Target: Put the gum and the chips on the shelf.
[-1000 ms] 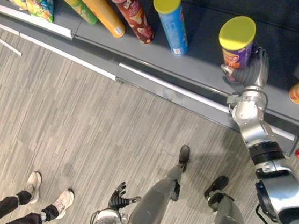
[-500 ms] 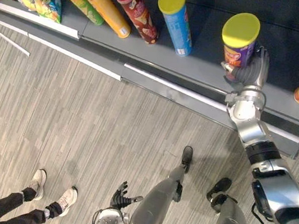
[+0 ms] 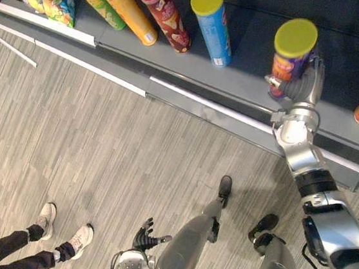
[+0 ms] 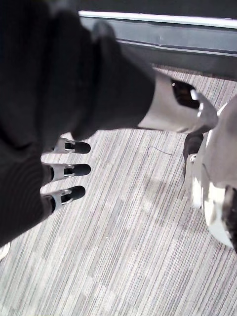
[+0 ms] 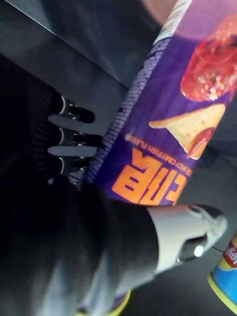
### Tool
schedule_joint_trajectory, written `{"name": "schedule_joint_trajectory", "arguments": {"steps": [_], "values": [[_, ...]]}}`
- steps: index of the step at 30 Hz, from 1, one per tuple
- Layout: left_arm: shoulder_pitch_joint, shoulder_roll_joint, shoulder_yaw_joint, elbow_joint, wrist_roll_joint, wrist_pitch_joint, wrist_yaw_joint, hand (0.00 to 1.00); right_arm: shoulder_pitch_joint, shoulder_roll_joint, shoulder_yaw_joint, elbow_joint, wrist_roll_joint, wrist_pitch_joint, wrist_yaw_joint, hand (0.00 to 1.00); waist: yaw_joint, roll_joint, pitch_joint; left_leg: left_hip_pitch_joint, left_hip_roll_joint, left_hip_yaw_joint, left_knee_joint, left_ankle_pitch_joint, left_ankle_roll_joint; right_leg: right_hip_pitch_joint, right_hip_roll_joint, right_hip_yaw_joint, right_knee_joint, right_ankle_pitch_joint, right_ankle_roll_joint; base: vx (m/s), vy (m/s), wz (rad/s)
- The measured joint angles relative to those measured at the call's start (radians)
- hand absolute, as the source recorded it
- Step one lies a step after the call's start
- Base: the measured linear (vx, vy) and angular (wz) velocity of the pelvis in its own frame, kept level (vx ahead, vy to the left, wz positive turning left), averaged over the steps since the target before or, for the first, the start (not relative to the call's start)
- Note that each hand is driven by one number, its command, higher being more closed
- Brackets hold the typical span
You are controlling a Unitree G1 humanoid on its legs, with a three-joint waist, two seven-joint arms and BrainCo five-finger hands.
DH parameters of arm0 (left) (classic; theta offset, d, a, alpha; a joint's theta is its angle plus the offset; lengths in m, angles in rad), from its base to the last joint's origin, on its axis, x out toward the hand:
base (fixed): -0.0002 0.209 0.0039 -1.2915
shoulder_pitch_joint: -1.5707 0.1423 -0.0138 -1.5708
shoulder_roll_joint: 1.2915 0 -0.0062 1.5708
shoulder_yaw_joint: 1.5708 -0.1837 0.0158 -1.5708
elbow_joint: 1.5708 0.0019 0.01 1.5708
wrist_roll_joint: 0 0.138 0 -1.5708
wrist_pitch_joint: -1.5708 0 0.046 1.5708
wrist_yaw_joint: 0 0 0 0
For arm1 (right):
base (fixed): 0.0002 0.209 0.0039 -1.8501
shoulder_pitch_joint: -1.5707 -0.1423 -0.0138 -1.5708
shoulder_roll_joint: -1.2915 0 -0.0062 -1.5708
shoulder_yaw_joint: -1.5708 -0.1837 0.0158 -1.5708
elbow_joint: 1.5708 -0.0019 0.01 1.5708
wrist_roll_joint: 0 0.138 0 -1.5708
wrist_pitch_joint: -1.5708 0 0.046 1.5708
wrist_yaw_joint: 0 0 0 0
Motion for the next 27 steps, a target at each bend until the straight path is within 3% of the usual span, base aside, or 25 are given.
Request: {"name": "schedule_joint_trajectory", "arguments": {"steps": [27], "values": [[-0.016,0.000,-0.020,0.034,0.000,-0.009,-0.004,0.00,0.022,0.002,0.000,-0.014,-0.001,-0.022,0.002,0.00,-0.014,0.010,-0.007,0.032,0.005,0.032,0.000,-0.002,-0.002,0.012,0.004,0.030,0.003,0.000,-0.001,0.00,-0.012,-0.03]]}}
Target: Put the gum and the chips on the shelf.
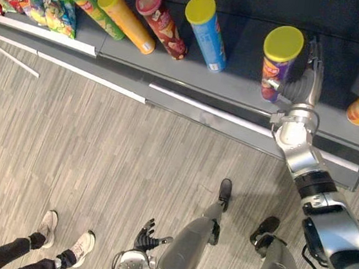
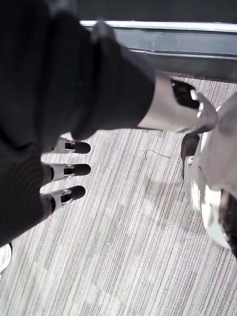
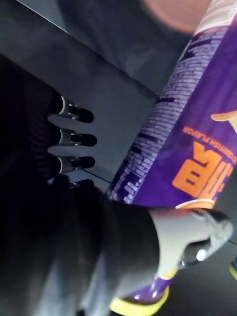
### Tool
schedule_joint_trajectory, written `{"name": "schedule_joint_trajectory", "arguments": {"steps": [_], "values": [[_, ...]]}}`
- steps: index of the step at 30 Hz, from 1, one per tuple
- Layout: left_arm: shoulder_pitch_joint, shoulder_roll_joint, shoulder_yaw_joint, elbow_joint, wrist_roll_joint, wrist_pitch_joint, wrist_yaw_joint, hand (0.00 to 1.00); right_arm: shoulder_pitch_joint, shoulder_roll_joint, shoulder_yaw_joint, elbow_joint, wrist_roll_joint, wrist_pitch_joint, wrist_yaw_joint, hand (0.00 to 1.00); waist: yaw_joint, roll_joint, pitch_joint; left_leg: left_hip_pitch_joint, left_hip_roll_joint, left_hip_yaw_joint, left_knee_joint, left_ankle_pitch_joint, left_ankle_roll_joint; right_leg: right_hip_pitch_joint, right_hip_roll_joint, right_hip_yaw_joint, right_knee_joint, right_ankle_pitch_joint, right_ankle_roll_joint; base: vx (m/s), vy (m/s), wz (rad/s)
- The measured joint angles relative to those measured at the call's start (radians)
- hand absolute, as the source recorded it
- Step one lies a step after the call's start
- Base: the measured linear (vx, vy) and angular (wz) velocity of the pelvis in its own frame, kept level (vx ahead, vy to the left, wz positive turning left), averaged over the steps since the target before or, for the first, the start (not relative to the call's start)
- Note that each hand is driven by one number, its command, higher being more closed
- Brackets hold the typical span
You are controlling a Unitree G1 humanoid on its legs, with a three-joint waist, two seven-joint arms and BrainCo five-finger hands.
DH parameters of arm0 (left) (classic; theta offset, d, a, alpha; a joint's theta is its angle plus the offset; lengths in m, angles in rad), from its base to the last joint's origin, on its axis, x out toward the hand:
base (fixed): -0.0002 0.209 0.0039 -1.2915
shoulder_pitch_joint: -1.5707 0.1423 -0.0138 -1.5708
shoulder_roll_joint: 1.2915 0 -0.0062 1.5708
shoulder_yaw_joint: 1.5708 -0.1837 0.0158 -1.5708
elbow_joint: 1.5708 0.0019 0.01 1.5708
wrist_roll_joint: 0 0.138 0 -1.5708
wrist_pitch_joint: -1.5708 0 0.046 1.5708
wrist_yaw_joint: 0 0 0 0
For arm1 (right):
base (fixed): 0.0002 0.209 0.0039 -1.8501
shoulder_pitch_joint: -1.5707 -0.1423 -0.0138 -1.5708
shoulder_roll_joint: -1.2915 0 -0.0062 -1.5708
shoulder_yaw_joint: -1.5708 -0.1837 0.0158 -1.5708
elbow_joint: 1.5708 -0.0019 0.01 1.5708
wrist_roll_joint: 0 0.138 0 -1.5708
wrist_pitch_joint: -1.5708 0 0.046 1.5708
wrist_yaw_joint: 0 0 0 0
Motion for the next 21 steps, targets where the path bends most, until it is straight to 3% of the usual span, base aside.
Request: {"name": "schedule_joint_trajectory", "arguments": {"steps": [3,8,21], "values": [[0.001,0.002,0.000,0.002,0.000,0.000,0.000,0.00,0.032,0.012,0.000,-0.052,0.000,-0.001,0.006,0.00,-0.017,0.000,0.000,0.009,0.002,0.004,0.000,-0.001,-0.001,0.008,0.003,0.005,-0.002,0.000,0.000,0.00,-0.043,-0.07],[0.001,0.001,0.000,0.001,0.000,0.001,0.000,0.00,0.067,0.039,-0.016,-0.097,-0.001,-0.001,0.011,0.00,-0.021,-0.001,0.000,0.025,0.012,0.029,0.000,-0.004,-0.004,0.010,0.013,0.028,-0.003,0.001,0.000,0.00,-0.047,-0.15],[0.005,0.003,0.041,-0.001,0.006,-0.001,-0.027,0.00,0.203,0.083,0.015,-0.285,-0.061,-0.006,0.032,0.00,-0.086,-0.018,0.012,0.084,0.047,0.079,-0.001,-0.016,-0.021,0.066,0.060,0.061,-0.055,0.023,-0.006,0.02,-0.031,-0.12]]}}
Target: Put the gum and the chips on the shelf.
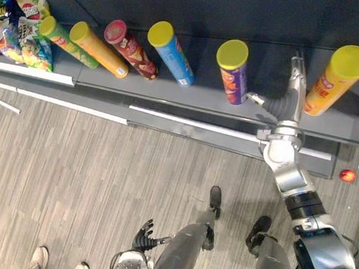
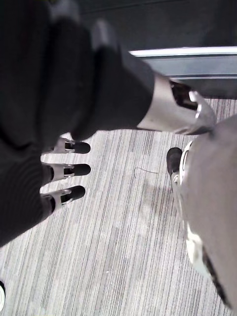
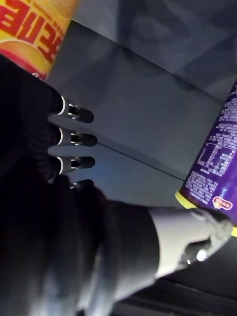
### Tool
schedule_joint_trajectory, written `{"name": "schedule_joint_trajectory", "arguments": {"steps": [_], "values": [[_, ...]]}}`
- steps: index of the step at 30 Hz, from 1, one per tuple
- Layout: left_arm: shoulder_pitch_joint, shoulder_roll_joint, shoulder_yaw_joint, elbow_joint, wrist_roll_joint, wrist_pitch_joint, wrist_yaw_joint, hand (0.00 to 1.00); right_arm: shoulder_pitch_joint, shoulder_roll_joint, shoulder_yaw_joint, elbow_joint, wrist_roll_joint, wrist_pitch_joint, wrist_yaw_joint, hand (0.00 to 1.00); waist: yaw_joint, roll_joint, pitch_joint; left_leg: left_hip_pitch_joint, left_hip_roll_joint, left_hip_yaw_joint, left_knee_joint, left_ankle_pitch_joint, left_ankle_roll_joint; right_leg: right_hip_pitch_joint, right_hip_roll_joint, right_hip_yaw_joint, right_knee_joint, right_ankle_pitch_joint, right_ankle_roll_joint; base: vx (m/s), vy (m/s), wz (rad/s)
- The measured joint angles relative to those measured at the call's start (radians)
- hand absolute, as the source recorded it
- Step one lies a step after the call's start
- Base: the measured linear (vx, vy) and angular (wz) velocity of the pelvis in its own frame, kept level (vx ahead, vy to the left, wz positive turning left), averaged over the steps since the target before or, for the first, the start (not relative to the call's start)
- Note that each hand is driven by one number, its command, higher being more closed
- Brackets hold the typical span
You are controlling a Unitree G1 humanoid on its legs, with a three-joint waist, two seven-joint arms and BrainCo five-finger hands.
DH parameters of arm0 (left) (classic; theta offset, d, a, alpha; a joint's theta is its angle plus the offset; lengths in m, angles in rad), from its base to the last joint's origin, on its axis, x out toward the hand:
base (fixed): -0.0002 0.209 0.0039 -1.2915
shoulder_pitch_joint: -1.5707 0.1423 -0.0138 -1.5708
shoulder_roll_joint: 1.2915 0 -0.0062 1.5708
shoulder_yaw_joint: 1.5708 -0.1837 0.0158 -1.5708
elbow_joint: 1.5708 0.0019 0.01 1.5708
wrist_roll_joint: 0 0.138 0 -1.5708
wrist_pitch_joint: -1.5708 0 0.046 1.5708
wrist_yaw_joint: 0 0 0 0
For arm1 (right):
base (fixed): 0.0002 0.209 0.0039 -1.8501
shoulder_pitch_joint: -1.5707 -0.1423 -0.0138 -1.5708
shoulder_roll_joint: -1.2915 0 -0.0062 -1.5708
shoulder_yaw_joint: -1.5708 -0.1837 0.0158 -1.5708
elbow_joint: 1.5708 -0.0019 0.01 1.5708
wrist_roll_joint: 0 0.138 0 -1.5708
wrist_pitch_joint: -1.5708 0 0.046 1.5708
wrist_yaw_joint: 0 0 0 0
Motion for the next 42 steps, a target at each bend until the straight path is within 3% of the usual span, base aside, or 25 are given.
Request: {"name": "schedule_joint_trajectory", "arguments": {"steps": [7,12,17,23,26,33,36,39,42], "values": [[0.020,0.019,0.041,-0.006,0.005,0.001,-0.011,0.00,0.135,0.036,0.057,-0.180,0.027,-0.016,0.086,0.00,-0.036,-0.066,0.012,0.065,0.019,0.029,0.000,-0.020,-0.012,0.077,0.031,0.021,-0.062,0.021,0.001,0.05,-0.011,-0.14],[0.067,0.056,0.071,0.006,0.015,0.017,-0.013,0.00,0.401,0.046,0.195,-0.393,0.151,-0.042,0.260,0.00,-0.073,-0.164,-0.053,0.124,0.027,0.056,0.000,-0.061,-0.011,0.151,0.051,0.040,-0.129,0.028,0.009,0.10,0.001,-0.16],[0.081,0.066,0.077,0.044,0.083,0.044,-0.012,0.00,0.616,0.065,0.262,-0.453,0.288,-0.042,0.411,0.00,-0.094,-0.206,-0.128,0.187,0.023,0.074,0.000,-0.092,-0.009,0.243,0.058,0.050,-0.196,0.038,0.026,0.15,0.004,-0.08],[0.106,0.061,0.103,0.107,0.092,0.060,-0.008,0.00,0.830,0.070,0.282,-0.445,0.319,-0.037,0.518,0.00,-0.104,-0.238,-0.247,0.251,0.027,0.109,-0.006,-0.117,-0.033,0.341,0.077,0.066,-0.291,0.057,0.029,0.11,-0.016,-0.11],[0.126,0.044,0.134,0.141,0.093,0.060,-0.009,0.00,0.896,0.073,0.245,-0.369,0.327,-0.010,0.571,0.00,-0.128,-0.242,-0.292,0.279,0.031,0.119,-0.007,-0.128,-0.034,0.373,0.085,0.074,-0.313,0.059,0.028,0.05,-0.024,-0.10],[0.136,0.030,0.207,0.191,0.071,0.089,-0.020,0.00,0.985,0.088,0.128,-0.033,0.349,0.072,0.667,0.00,-0.152,-0.255,-0.321,0.330,0.041,0.149,-0.008,-0.154,-0.036,0.418,0.097,0.101,-0.334,0.065,0.025,0.01,0.005,-0.12],[0.138,0.004,0.262,0.201,0.069,0.091,-0.030,0.00,0.996,0.128,0.049,0.164,0.362,0.096,0.671,0.00,-0.151,-0.254,-0.328,0.339,0.043,0.165,-0.008,-0.157,-0.035,0.422,0.100,0.114,-0.342,0.068,0.023,0.00,0.011,-0.14],[0.147,-0.005,0.306,0.222,0.010,0.107,-0.034,0.00,0.967,0.183,-0.090,0.290,0.467,0.098,0.665,0.00,-0.160,-0.258,-0.341,0.354,0.043,0.165,-0.008,-0.157,-0.036,0.447,0.103,0.113,-0.359,0.076,0.023,0.03,0.003,-0.02],[0.147,-0.024,0.355,0.262,-0.008,0.111,-0.033,0.00,0.879,0.216,-0.222,0.489,0.480,0.115,0.614,0.00,-0.163,-0.259,-0.355,0.375,0.041,0.161,-0.008,-0.163,-0.037,0.474,0.103,0.107,-0.372,0.077,0.023,0.00,0.001,0.04]]}}
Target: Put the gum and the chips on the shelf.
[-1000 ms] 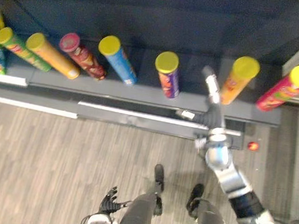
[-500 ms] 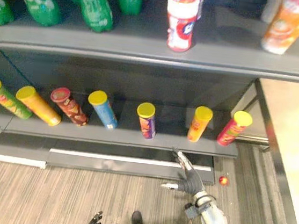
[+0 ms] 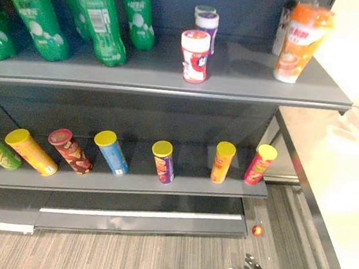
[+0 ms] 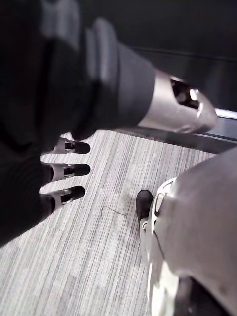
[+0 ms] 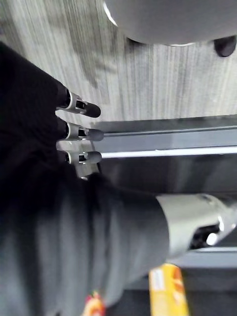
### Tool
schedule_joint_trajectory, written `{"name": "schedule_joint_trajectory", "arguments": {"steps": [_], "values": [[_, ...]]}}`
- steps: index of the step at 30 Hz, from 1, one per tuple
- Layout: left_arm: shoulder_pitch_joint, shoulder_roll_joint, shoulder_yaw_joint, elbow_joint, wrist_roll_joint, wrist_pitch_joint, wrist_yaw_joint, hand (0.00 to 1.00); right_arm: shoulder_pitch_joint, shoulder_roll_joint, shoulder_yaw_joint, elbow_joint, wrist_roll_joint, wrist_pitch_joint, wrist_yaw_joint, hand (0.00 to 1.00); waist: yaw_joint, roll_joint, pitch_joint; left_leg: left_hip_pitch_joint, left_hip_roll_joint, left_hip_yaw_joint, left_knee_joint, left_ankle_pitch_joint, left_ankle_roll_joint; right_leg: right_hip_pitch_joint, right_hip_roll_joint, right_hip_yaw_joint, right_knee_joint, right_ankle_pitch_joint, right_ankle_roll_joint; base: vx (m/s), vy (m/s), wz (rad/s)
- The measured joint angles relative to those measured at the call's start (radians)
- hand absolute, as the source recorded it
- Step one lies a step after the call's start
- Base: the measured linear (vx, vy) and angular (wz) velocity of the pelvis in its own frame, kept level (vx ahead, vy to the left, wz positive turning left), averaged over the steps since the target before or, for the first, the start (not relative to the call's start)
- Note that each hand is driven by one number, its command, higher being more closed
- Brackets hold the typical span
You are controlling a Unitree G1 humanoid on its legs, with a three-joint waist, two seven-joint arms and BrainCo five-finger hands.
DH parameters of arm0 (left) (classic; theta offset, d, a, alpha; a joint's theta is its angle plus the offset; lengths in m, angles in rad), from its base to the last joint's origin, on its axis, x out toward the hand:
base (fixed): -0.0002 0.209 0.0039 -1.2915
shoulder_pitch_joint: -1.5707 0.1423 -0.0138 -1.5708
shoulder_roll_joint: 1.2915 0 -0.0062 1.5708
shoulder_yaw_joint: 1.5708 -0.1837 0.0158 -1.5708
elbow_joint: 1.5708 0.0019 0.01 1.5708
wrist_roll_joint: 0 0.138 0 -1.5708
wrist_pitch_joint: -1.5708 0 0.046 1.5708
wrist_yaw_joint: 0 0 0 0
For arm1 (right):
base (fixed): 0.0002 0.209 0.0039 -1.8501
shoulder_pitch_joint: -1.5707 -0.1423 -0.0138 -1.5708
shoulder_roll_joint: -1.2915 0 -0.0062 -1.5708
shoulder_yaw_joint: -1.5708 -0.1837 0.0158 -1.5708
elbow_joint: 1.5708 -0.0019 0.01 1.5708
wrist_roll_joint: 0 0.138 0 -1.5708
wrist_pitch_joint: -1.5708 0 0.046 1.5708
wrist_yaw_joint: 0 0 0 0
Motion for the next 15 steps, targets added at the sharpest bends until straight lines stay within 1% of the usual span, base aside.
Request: {"name": "schedule_joint_trajectory", "arguments": {"steps": [3,5,6,9,11,15], "values": [[-0.008,-0.009,0.031,0.021,0.000,0.000,0.010,0.00,-0.042,0.003,-0.081,0.105,-0.009,0.011,-0.039,0.00,0.002,0.000,-0.006,-0.001,-0.003,-0.019,0.000,0.000,0.000,0.011,-0.001,-0.018,-0.013,0.002,0.003,0.00,0.005,0.16],[-0.023,-0.017,0.044,0.038,0.000,0.001,0.032,0.00,-0.058,-0.006,-0.136,0.180,-0.046,0.065,-0.055,0.00,0.016,0.002,-0.007,-0.001,-0.008,-0.027,0.000,0.000,0.000,0.015,-0.004,-0.024,-0.014,0.002,0.004,0.00,0.015,0.15],[-0.023,-0.018,0.049,0.040,0.000,0.002,0.037,0.00,-0.058,-0.008,-0.144,0.195,-0.045,0.079,-0.058,0.00,0.015,0.002,-0.007,-0.001,-0.010,-0.029,0.000,0.000,0.000,0.017,-0.005,-0.027,-0.014,0.002,0.004,0.01,0.020,0.07],[-0.031,-0.024,0.061,0.059,0.001,0.013,0.060,0.00,-0.055,-0.020,-0.158,0.242,-0.030,0.163,-0.071,0.00,0.012,0.007,-0.009,0.000,-0.016,-0.033,0.000,-0.001,0.002,0.023,-0.009,-0.029,-0.017,0.004,0.008,0.01,0.006,0.02],[-0.035,-0.024,0.061,0.073,0.002,0.013,0.061,0.00,-0.053,-0.016,-0.178,0.249,-0.017,0.184,-0.082,0.00,0.012,0.007,-0.009,0.007,-0.017,-0.036,0.000,-0.001,0.002,0.032,-0.010,-0.032,-0.021,0.005,0.008,0.01,0.002,0.02],[-0.042,-0.022,0.058,0.078,0.002,0.015,0.059,0.00,-0.054,-0.016,-0.182,0.262,-0.005,0.195,-0.105,0.00,0.013,0.008,-0.007,0.016,-0.017,-0.047,0.000,-0.001,0.002,0.049,-0.009,-0.045,-0.029,0.006,0.010,-0.01,-0.004,0.08]]}}
